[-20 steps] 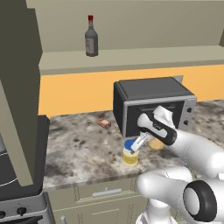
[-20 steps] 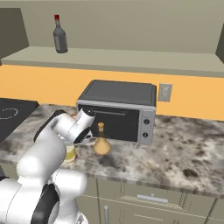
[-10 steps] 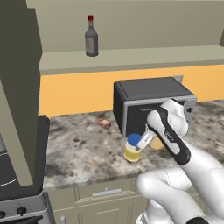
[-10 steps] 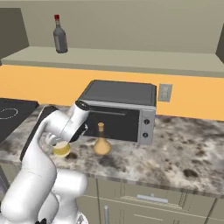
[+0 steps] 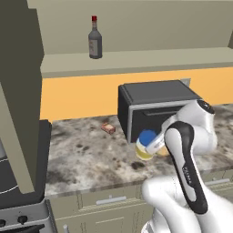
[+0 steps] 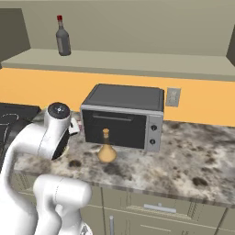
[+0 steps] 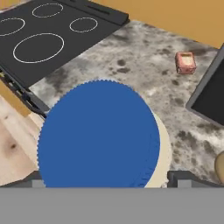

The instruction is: Pick the oil and vinegar bottle and mayonnaise from the counter and place them in the cabinet.

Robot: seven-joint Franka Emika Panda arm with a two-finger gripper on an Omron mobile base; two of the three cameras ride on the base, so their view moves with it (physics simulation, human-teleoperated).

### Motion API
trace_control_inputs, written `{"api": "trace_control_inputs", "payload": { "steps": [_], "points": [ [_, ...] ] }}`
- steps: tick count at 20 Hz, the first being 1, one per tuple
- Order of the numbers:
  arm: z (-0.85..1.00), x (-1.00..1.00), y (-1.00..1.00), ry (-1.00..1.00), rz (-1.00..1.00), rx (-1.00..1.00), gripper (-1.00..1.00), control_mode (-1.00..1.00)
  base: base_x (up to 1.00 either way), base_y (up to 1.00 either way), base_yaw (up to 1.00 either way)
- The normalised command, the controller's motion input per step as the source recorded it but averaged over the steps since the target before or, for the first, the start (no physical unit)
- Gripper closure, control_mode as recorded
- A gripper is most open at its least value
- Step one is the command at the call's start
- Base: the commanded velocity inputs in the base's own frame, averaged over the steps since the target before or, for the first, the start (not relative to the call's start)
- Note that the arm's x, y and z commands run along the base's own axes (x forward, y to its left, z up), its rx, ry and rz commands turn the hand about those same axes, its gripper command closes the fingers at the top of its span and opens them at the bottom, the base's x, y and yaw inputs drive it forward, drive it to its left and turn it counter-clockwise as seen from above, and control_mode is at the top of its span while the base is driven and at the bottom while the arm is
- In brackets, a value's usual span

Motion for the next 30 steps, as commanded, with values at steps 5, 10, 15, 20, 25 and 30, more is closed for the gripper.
{"api": "trace_control_inputs", "payload": {
  "steps": [5,10,15,20,25,30],
  "points": [
    [0.53,-0.28,0.00,-0.17,-0.38,0.00,1.00,-1.00,0.00,0.00,0.00],
    [0.64,-0.39,0.00,-0.18,-0.41,0.00,1.00,-1.00,0.00,0.00,0.00],
    [0.75,-0.08,-0.01,-0.15,-0.37,0.03,1.00,-1.00,0.00,0.00,0.00],
    [0.77,0.00,-0.18,-0.14,-0.32,0.13,1.00,-1.00,0.00,0.00,0.00],
    [0.67,0.00,-0.20,-0.09,-0.27,0.23,1.00,-1.00,0.00,0.00,0.00],
    [0.49,0.00,-0.21,-0.01,-0.19,0.32,1.00,-1.00,0.00,0.00,0.00]
  ]
}}
